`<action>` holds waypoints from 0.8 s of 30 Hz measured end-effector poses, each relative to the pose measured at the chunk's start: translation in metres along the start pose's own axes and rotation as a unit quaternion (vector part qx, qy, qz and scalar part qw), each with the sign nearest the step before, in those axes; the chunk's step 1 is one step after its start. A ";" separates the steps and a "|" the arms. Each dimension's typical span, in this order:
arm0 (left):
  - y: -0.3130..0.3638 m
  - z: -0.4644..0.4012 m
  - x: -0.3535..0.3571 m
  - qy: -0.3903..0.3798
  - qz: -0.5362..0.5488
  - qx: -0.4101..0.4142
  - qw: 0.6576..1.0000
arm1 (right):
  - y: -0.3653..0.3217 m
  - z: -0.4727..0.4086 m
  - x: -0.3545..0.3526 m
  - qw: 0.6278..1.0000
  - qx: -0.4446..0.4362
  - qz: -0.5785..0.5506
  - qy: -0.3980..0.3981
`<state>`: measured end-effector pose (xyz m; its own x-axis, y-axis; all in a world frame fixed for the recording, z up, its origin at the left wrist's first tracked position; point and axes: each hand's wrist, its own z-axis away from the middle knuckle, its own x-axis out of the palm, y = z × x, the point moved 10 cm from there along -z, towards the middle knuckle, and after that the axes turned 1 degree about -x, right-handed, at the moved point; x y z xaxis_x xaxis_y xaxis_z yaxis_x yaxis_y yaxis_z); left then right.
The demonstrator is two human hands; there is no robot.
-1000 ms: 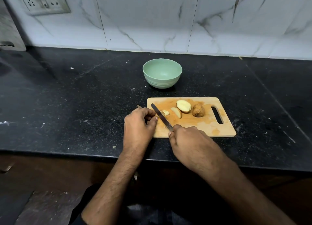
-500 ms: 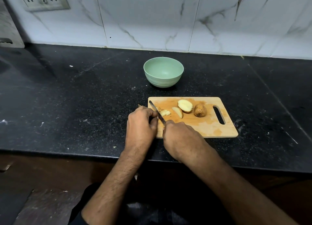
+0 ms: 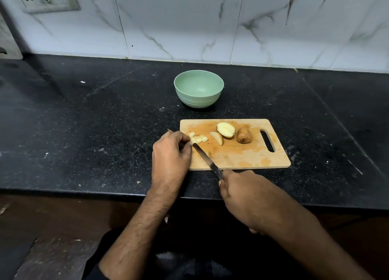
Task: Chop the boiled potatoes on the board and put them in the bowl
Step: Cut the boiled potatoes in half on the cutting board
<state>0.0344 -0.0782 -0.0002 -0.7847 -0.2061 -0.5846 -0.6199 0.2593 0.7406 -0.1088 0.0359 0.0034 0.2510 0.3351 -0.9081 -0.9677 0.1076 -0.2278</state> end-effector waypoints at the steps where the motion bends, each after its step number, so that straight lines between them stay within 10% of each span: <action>1: 0.001 0.000 -0.001 0.000 0.006 0.000 1.000 | 0.000 0.003 -0.004 1.000 -0.004 0.008 0.009; 16: 0.021 0.005 -0.008 0.002 0.026 0.098 0.995 | 0.011 -0.022 -0.024 0.992 0.024 -0.013 0.124; 24: 0.047 0.008 0.032 -0.141 -0.095 0.186 0.968 | 0.003 -0.011 -0.026 0.989 0.011 0.028 0.141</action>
<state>-0.0194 -0.0650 0.0132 -0.5931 -0.0323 -0.8045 -0.6698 0.5742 0.4708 -0.1182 0.0177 0.0223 0.1775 0.0661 -0.9819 -0.9786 0.1171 -0.1690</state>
